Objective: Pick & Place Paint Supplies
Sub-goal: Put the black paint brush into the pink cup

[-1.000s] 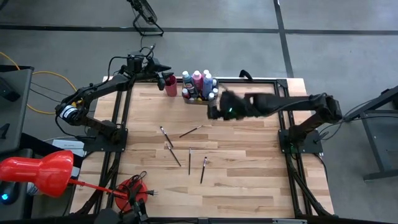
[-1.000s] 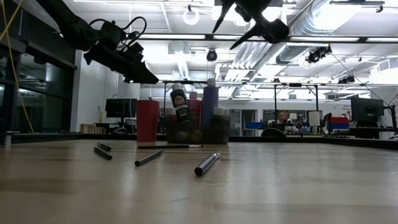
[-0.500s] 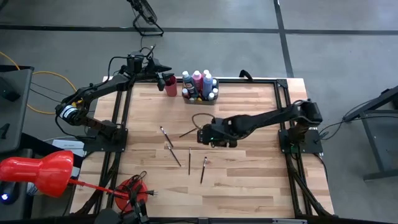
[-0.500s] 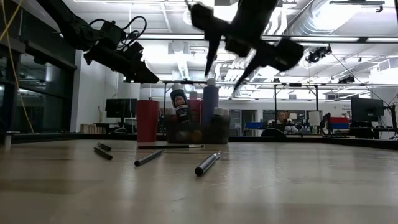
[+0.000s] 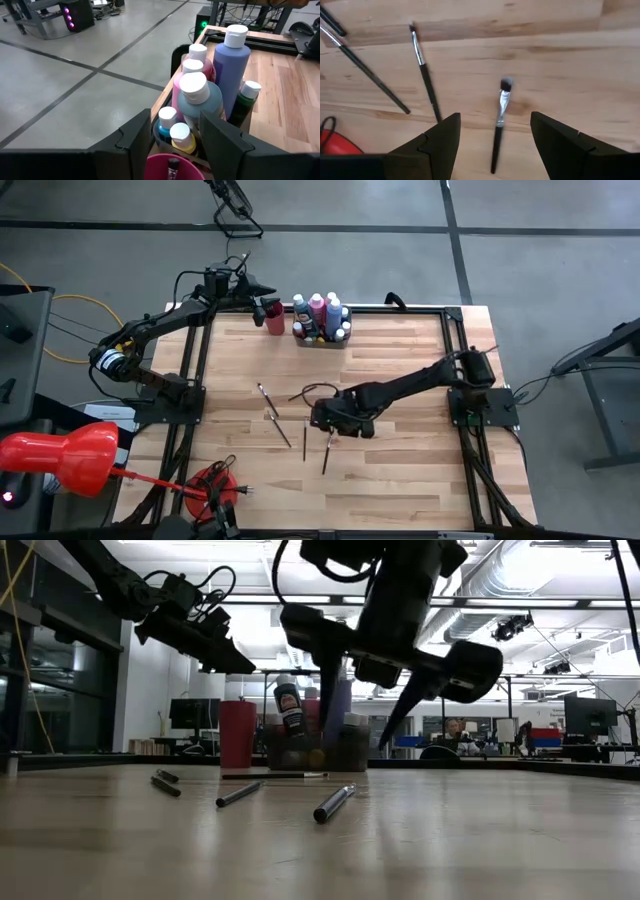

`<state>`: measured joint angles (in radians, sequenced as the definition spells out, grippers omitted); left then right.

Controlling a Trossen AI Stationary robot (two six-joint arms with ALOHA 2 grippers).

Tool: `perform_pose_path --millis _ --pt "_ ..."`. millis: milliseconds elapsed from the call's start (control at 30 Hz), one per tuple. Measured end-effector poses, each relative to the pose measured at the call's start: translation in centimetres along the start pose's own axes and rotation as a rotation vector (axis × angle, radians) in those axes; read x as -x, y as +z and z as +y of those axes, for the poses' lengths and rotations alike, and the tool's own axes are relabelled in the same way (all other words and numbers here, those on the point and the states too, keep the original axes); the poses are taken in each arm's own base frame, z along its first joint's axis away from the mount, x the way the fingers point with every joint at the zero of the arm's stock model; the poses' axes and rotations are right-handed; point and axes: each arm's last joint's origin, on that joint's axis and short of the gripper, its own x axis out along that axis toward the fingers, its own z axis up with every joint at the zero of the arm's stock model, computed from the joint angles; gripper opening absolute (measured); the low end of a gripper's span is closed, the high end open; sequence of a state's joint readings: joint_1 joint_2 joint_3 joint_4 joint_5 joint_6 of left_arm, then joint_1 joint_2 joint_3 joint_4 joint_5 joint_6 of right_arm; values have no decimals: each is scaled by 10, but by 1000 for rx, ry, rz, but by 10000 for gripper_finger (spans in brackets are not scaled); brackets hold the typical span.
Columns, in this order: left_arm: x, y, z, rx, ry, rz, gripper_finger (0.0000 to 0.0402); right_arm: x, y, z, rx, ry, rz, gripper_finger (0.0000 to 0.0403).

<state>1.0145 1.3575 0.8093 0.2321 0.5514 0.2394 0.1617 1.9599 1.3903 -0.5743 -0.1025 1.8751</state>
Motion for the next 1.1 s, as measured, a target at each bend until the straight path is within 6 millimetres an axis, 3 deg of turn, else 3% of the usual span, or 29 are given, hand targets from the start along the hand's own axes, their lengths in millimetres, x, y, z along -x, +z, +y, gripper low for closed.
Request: perform_pose_path --millis 200,800,1100 --pt "0 -1 0 -15 -2 9 164 -11 -4 4 -59 41 -26 235" --pt "0 -3 -1 -23 -7 30 164 -41 3 0 -38 -156 -83 232" --pt "0 -5 -1 -23 -10 46 164 -46 3 -3 7 -186 -60 160"
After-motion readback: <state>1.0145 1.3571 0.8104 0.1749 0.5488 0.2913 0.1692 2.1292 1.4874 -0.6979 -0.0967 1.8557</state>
